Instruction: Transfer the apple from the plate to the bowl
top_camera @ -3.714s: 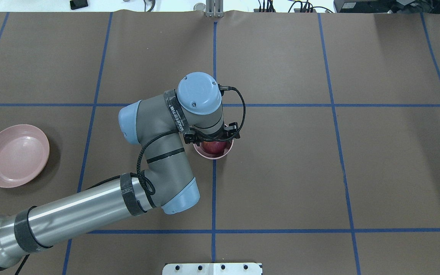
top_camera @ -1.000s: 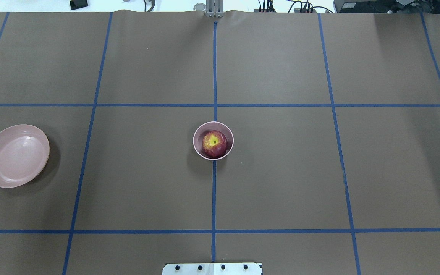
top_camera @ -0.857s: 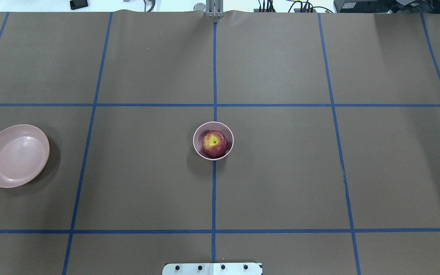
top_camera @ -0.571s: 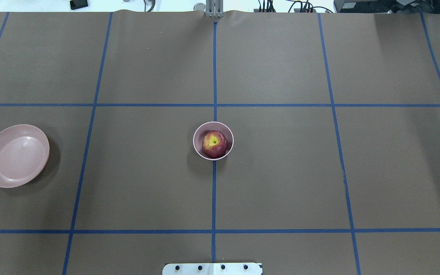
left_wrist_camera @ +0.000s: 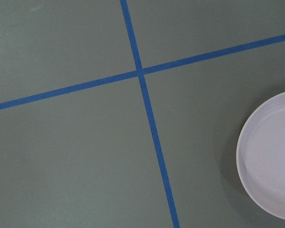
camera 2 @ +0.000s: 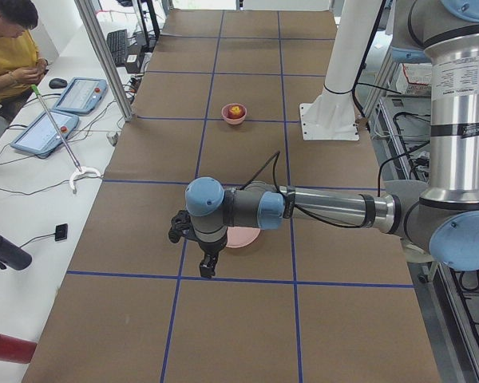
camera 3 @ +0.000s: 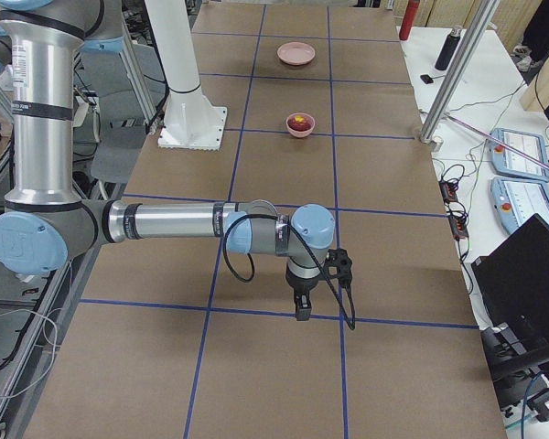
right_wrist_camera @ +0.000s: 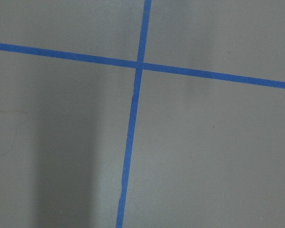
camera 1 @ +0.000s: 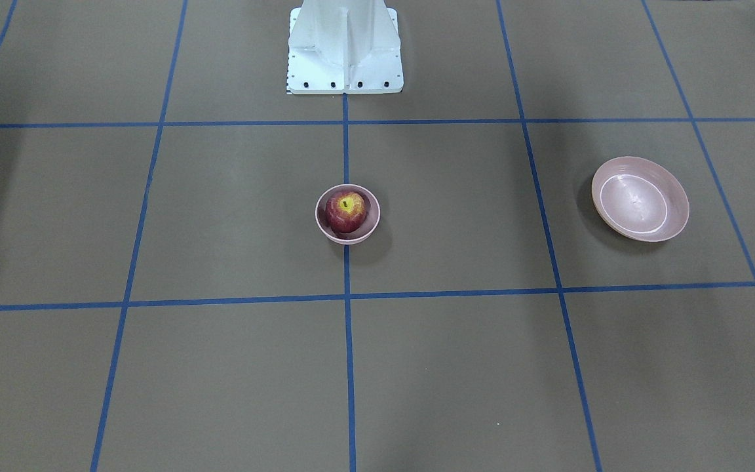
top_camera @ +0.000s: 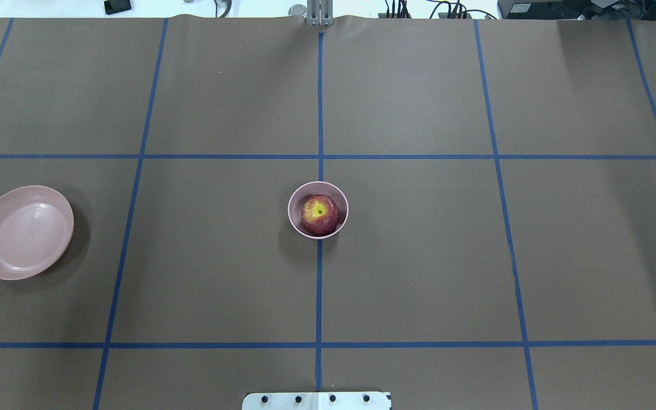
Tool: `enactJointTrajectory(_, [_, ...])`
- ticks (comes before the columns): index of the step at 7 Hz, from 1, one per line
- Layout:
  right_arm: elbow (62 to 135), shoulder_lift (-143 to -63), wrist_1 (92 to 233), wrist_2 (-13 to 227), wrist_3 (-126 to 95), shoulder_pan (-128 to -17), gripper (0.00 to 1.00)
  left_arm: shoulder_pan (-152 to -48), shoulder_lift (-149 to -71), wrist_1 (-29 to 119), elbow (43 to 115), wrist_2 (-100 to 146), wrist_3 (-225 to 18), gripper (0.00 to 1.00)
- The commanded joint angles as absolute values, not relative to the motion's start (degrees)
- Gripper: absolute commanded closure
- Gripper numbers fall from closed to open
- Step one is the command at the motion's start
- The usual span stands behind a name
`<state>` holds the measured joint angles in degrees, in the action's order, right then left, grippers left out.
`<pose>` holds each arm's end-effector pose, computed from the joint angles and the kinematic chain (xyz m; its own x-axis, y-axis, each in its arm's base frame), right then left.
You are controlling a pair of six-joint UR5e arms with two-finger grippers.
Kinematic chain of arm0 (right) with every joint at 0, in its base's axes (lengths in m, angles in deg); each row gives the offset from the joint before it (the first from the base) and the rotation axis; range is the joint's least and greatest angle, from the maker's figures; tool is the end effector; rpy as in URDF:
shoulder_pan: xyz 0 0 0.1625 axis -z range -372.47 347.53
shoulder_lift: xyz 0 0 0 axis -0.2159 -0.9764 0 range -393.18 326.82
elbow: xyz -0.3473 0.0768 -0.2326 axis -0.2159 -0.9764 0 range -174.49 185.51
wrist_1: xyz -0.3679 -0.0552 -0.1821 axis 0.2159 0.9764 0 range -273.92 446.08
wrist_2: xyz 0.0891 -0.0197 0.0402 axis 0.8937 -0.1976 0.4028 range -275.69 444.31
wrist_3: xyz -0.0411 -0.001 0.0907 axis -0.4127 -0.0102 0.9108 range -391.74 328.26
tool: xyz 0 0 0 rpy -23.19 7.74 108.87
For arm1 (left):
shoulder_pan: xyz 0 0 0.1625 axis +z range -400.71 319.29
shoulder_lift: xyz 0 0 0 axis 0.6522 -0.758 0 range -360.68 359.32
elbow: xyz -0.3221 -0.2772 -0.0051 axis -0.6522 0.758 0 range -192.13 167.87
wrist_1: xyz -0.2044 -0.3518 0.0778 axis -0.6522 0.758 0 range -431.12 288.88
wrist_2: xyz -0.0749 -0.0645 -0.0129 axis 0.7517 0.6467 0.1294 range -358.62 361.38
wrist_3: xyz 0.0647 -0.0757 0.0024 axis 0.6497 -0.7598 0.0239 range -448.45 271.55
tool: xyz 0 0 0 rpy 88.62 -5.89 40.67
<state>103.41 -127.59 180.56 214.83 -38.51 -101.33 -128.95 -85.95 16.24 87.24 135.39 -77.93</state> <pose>0.0595 -0.4584 0.6398 0.7526 -0.1219 0.6471 0.1094 0.9922 0.0596 -0.0502 -0.4597 0.6225 0.7005 0.2280 -0.6763 -0.1615 0.9737 0.1609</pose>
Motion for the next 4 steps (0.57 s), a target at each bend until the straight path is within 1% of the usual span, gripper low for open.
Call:
enactJointTrajectory(1, [103.5, -127.6, 180.6, 214.8, -38.5, -101.3, 0.0, -129.0, -85.6, 16.2, 87.2, 135.4, -78.0, 0.02])
enactJointTrajectory(4, [103.6, -127.3, 180.6, 215.3, -38.4, -101.2, 0.0, -129.0, -85.6, 16.2, 87.1, 135.3, -78.0, 0.02])
